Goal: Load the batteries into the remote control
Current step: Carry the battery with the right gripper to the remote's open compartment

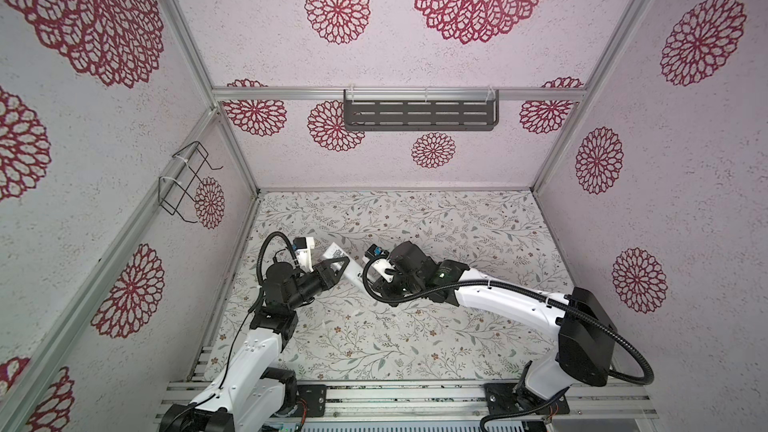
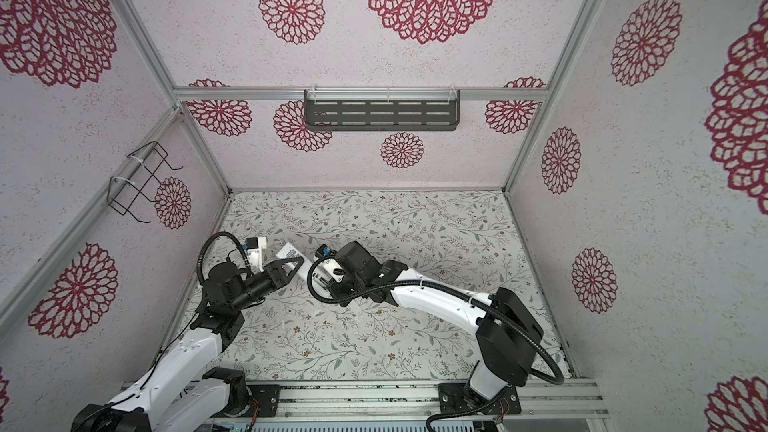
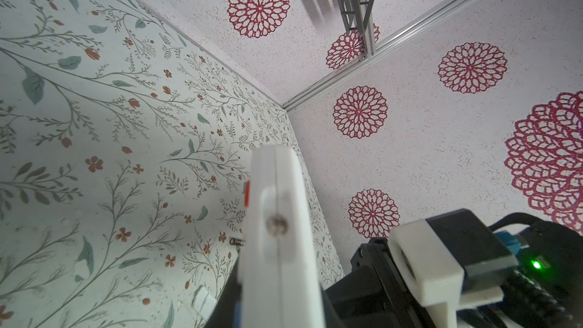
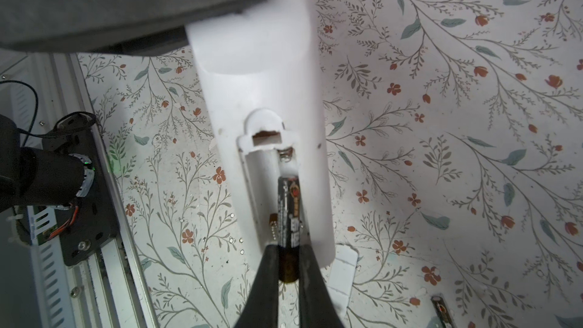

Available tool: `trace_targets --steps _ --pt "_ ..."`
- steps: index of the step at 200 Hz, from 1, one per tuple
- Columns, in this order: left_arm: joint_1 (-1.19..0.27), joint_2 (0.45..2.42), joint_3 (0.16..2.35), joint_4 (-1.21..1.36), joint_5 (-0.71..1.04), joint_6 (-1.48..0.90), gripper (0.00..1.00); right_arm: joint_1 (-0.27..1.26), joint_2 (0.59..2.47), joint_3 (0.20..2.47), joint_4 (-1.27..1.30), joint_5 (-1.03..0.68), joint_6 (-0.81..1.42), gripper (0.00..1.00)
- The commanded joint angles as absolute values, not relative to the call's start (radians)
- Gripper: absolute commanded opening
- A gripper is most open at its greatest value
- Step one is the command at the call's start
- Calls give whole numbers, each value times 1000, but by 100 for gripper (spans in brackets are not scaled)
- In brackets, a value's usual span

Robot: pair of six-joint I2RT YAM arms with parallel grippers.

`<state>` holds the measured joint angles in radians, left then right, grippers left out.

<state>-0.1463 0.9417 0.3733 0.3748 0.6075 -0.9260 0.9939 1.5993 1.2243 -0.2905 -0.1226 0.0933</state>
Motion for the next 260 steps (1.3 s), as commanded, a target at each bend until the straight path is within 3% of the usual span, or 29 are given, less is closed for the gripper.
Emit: trace_targets --steps 1,172,260 --pt "-139 923 396 400 617 -931 0 997 1604 1263 -341 -63 125 11" --pt "-138 872 387 466 697 -1013 0 997 1706 1330 -265 -25 109 10" --pt "-88 812 465 418 903 -1091 0 996 1743 1296 -160 -19 20 9"
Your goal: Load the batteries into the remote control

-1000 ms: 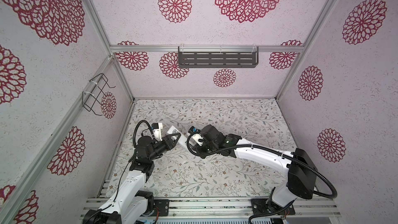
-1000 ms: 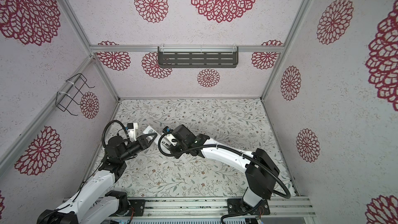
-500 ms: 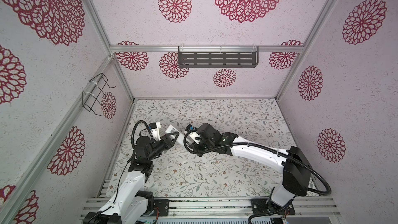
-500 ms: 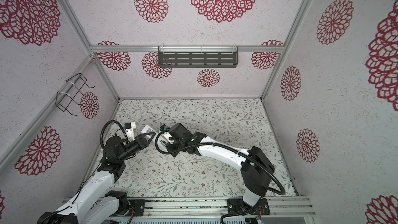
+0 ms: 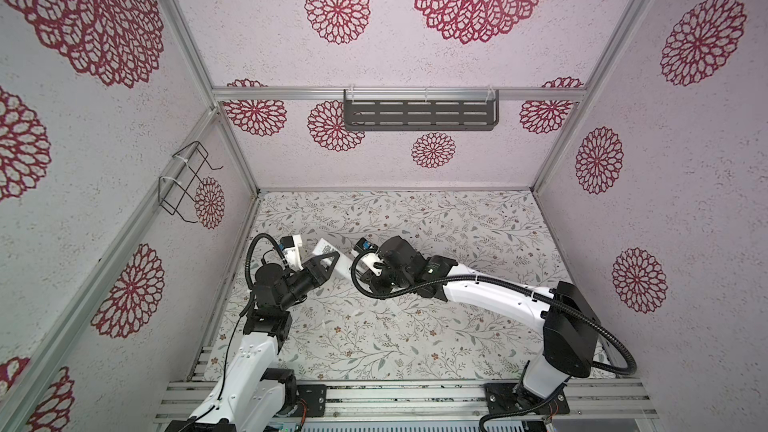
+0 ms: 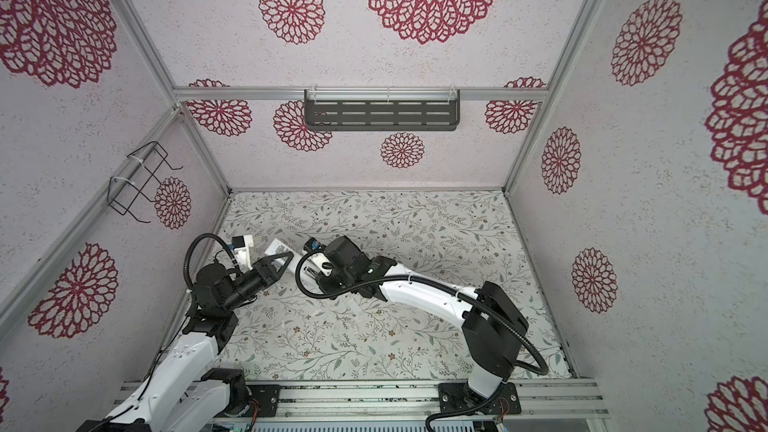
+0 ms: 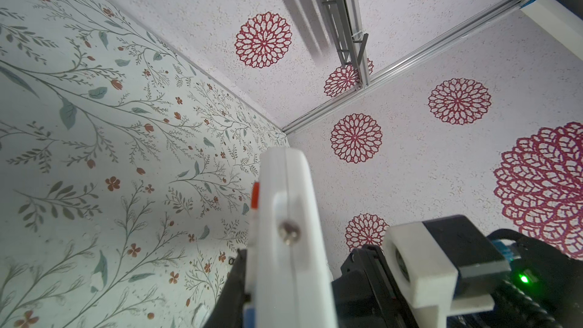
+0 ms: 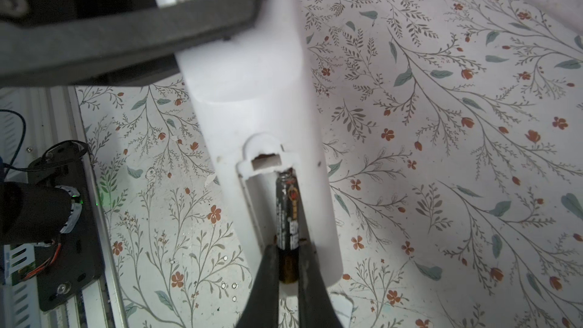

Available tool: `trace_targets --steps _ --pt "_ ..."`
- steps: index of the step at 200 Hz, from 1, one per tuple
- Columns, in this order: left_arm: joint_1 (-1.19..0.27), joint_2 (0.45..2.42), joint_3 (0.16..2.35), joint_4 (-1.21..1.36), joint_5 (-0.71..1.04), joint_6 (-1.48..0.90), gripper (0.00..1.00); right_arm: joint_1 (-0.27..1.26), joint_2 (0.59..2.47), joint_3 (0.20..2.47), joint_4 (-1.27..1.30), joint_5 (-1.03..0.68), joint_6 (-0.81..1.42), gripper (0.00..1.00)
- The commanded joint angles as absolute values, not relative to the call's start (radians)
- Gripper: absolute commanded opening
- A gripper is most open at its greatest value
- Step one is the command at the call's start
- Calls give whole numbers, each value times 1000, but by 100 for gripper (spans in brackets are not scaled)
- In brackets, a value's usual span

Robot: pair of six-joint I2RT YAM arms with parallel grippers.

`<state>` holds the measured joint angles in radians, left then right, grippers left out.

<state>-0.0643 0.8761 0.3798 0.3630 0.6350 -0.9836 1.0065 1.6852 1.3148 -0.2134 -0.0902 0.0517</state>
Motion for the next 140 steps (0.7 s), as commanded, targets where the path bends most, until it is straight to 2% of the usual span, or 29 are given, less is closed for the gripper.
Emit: trace_targets --steps 1,23,107,140 --pt "-88 812 467 417 905 -1091 0 996 1744 1296 -161 -19 18 9" --pt "-87 818 470 446 946 -1120 0 996 1755 1298 -157 -30 -7 9" --pt "-84 879 434 812 1014 -1372 0 994 1798 1286 -109 -67 -58 9" --pt "-84 891 442 861 1042 -1421 0 994 1818 1298 -108 -68 -74 9"
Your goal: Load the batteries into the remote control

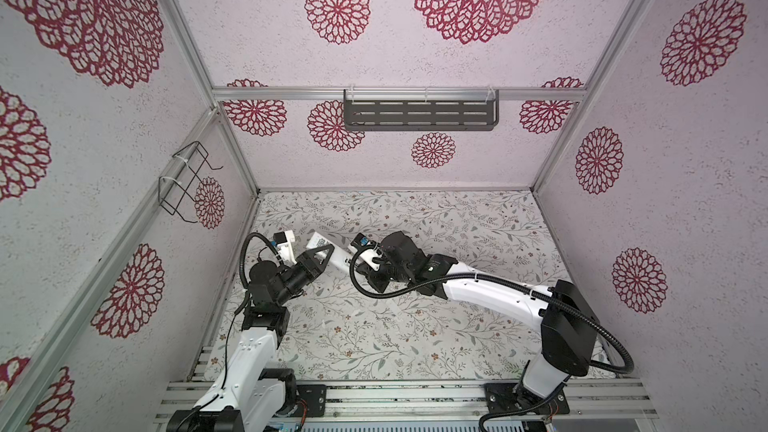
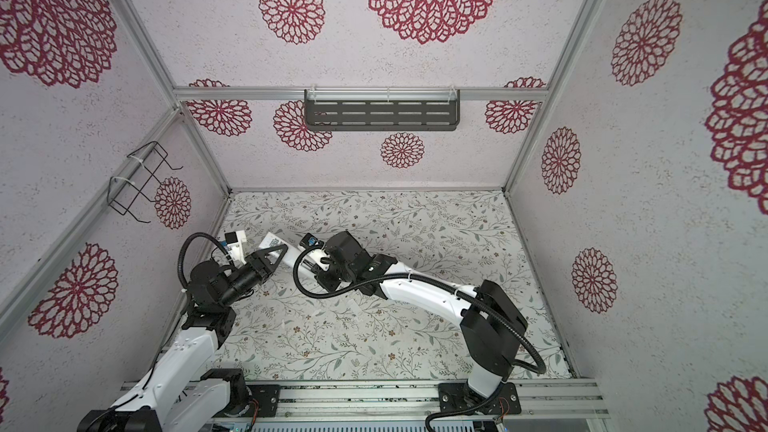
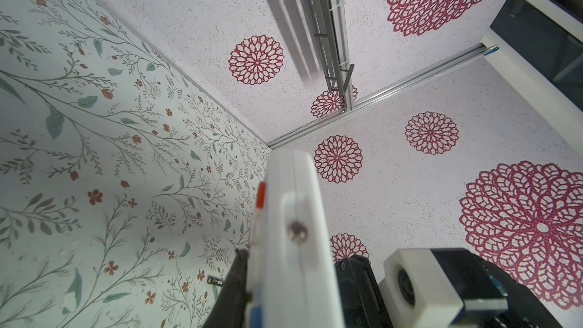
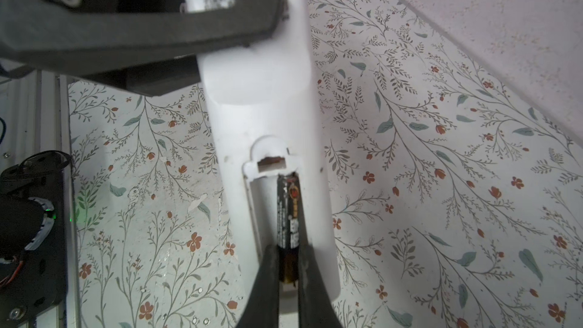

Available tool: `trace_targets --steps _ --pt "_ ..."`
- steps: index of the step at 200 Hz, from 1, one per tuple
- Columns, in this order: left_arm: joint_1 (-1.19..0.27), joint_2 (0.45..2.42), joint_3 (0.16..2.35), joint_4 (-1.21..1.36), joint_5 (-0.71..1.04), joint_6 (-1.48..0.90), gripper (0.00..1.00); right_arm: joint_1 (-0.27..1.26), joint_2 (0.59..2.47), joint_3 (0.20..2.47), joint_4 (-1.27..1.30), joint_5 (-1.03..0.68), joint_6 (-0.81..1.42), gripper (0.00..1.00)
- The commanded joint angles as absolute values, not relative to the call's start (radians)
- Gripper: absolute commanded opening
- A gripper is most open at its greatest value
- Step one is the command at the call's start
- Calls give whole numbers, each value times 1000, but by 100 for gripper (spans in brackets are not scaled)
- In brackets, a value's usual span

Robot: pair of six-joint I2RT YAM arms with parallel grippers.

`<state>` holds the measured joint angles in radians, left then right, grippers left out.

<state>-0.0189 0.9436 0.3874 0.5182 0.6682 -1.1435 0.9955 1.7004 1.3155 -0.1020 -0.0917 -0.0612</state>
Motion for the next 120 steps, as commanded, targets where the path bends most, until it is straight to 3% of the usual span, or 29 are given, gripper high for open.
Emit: trace_targets --steps 1,58,94,120 --pt "-85 890 444 860 1043 -1421 0 995 1818 1298 -108 -68 -75 9" --pt "-83 880 476 718 1052 -1321 0 987 1810 1299 -144 -53 -97 13" --pt "-68 847 512 414 981 -1111 0 987 1771 1266 -153 -76 -109 17" --pt "-29 844 511 333 940 -1065 0 987 1737 1231 -164 -97 -120 19"
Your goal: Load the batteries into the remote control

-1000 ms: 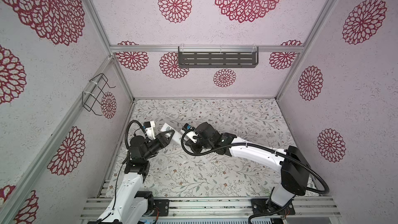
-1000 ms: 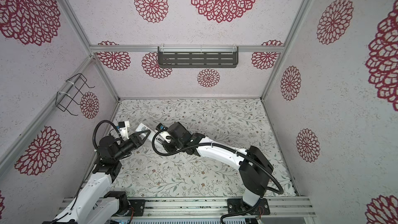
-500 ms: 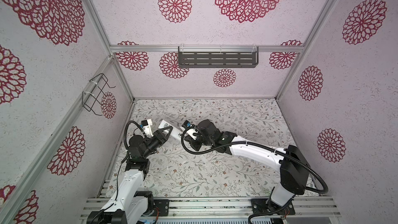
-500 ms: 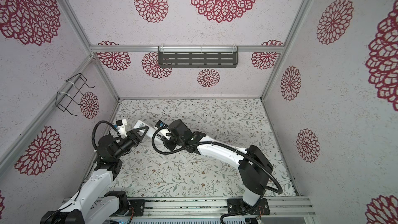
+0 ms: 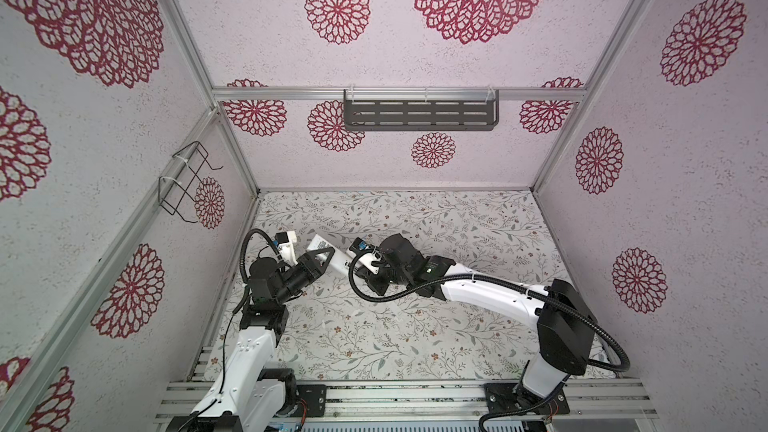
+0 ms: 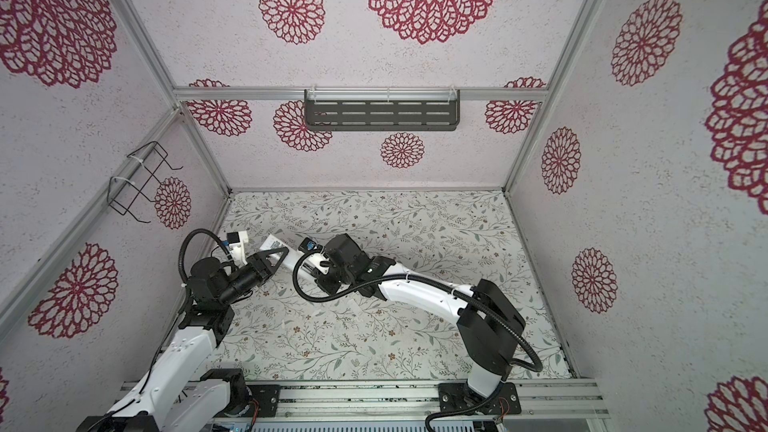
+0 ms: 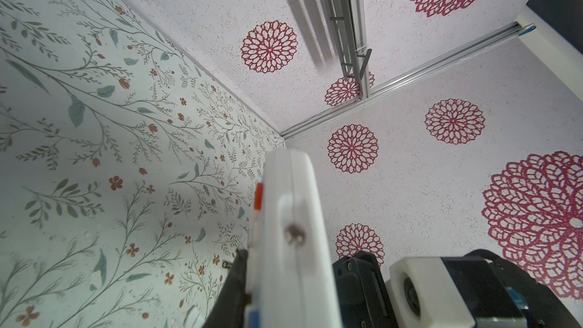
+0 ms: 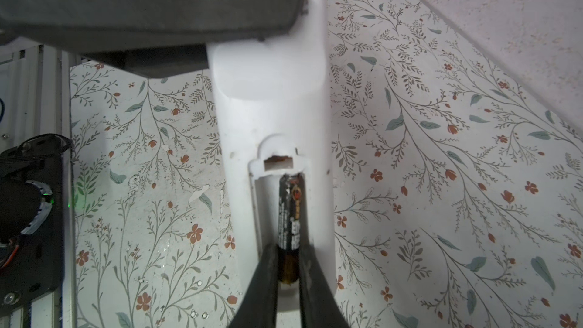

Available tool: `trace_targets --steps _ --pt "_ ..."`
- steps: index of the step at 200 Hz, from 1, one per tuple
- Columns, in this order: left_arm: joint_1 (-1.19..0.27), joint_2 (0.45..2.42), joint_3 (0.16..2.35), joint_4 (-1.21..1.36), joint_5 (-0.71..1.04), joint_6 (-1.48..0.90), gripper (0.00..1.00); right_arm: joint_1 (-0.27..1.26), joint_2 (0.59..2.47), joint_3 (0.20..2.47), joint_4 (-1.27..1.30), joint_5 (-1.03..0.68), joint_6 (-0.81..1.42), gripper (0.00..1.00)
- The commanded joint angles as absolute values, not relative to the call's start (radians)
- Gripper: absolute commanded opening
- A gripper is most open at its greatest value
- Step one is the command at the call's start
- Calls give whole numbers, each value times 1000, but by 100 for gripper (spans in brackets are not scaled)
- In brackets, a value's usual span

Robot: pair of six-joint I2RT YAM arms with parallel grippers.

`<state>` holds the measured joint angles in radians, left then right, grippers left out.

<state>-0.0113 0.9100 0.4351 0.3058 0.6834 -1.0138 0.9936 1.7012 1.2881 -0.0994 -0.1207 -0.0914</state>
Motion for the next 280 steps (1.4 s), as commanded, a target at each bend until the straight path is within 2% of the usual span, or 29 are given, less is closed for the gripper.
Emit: trace_targets --steps 1,91,164,280 --pt "-28 844 511 330 938 -1063 0 987 1735 1229 -165 -98 -120 19" --pt "-15 888 516 272 881 -1004 0 988 1643 1171 -183 -189 -146 28" --pt "-14 890 510 284 883 -1011 0 982 1638 1170 -172 -233 -147 29" --pt "6 900 469 334 848 -1044 0 983 1608 1167 -198 -291 -168 43"
